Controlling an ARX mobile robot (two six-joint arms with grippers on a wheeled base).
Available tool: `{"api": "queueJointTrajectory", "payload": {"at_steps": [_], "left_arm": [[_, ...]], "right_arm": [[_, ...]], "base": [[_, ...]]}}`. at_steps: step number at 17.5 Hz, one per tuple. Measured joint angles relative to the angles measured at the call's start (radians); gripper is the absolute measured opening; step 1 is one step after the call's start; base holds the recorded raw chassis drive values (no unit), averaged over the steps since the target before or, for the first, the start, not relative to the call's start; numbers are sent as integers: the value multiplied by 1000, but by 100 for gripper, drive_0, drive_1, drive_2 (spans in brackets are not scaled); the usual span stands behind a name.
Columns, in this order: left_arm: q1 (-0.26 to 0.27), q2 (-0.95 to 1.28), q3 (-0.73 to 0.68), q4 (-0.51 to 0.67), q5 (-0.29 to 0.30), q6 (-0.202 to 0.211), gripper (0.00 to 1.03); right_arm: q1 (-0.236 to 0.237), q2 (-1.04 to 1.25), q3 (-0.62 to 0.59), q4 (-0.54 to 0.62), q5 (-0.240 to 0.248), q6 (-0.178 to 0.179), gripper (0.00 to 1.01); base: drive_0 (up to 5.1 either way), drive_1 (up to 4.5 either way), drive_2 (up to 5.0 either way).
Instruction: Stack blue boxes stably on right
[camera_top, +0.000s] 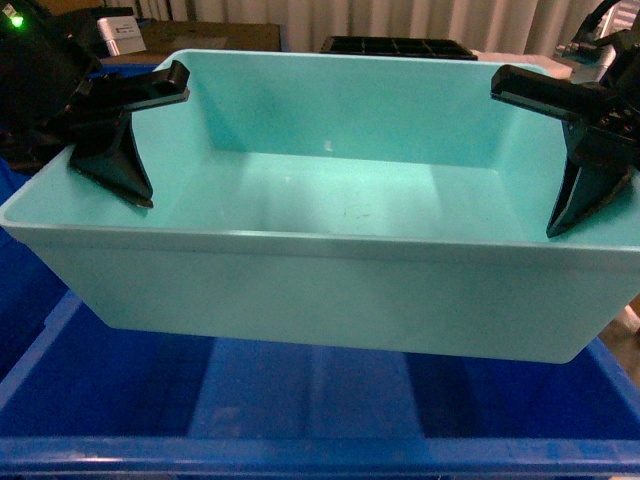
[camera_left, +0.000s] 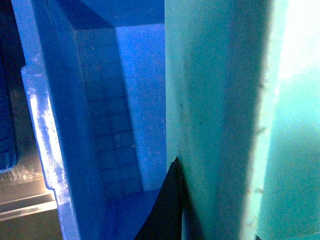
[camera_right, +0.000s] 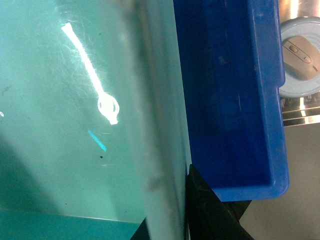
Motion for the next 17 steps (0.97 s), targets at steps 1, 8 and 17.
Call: {"api": "queueJointTrajectory", "payload": {"at_steps": [1,8,17], "left_arm": [[0,0,0,1,0,0,2],[0,0,0,-3,-2,0,2],[5,204,69,-91,16,6,2]], "right_arm": [[0,0,0,0,-1,0,2],[0,0,0,-2,-1,0,2],[-16,220,50,43,-92,-39,2]], "base": [[0,0,0],[0,0,0],[0,0,0]]}}
